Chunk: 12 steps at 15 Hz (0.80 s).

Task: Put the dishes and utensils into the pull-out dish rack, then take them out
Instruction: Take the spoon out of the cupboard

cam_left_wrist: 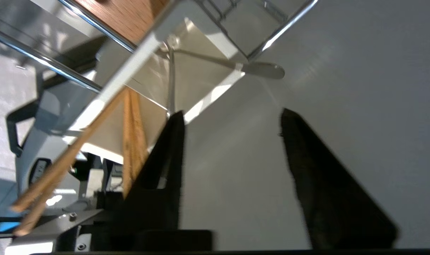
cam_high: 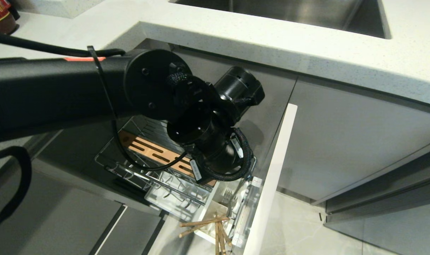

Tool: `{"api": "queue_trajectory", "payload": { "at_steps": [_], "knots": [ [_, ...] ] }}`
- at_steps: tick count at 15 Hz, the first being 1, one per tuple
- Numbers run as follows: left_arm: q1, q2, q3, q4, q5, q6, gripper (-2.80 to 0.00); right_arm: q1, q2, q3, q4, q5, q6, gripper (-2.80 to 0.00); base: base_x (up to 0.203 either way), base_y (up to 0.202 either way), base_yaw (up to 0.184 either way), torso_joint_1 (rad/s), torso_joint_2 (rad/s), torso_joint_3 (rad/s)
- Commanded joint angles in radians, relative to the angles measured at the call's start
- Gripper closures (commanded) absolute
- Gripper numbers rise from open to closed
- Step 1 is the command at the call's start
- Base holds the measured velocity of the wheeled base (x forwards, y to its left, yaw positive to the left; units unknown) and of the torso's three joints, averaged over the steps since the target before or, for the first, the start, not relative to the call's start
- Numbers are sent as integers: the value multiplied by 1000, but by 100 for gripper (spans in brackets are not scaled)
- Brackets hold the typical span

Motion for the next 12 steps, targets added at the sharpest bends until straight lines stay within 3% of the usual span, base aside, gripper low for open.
{"api": "queue_trajectory", "payload": {
  "at_steps": [1,12],
  "knots": [
    [2,31,0,-3,-31,-8,-280,-1,0,0,-1,0,0,0,0,0,0,0,0,0],
    [52,116,-2,-94,-118,-23,-280,0,0,0,0,0,0,0,0,0,0,0,0,0]
  ]
}}
